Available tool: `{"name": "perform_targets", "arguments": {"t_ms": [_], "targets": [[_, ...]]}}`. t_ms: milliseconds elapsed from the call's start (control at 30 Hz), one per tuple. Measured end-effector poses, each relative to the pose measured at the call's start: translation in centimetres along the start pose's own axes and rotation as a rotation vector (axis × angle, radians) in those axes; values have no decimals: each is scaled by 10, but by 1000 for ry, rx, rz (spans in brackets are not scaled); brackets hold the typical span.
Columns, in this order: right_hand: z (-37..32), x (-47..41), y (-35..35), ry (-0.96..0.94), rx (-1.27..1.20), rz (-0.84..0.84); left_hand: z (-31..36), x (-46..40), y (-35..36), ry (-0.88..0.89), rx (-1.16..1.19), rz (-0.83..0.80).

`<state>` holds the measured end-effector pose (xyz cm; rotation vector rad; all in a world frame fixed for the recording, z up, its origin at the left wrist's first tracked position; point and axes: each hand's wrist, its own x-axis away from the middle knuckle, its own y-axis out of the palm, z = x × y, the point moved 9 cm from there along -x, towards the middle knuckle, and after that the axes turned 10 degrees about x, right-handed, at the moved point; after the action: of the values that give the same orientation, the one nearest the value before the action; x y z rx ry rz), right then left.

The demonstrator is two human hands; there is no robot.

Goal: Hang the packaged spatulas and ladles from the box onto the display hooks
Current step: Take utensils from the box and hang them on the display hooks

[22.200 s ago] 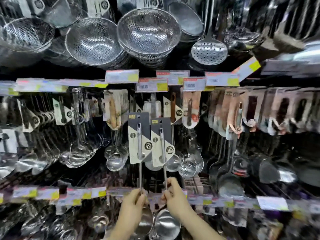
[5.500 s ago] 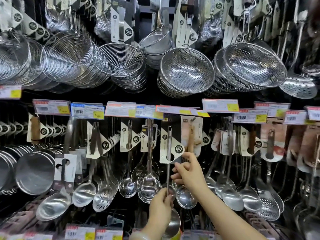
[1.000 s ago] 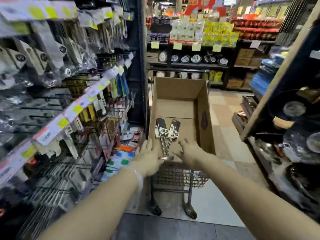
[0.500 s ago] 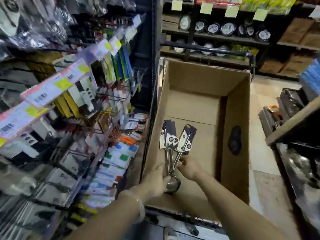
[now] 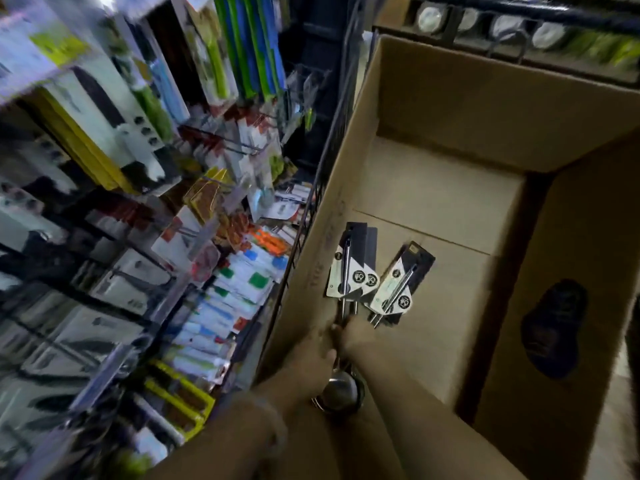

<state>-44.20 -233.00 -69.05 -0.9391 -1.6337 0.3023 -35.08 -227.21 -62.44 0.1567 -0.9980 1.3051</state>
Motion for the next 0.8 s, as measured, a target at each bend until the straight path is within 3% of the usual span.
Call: {"name": "perform_targets", "arguments": {"t_ms": [267, 367, 633, 733, 800], "targets": [[8, 6, -6, -25, -253, 49, 3, -2, -7, -55, 46, 57], [8, 20, -16, -75, -457, 82, 14, 6, -2, 14, 110, 68], [-16, 46, -54, -299, -589, 21, 27, 14, -18, 113, 380, 194], [15, 21, -46, -134, -654, 78, 19, 9, -27, 135, 423, 204], [30, 9, -35, -29, -520, 114, 17, 6, -27, 136, 429, 190]]}}
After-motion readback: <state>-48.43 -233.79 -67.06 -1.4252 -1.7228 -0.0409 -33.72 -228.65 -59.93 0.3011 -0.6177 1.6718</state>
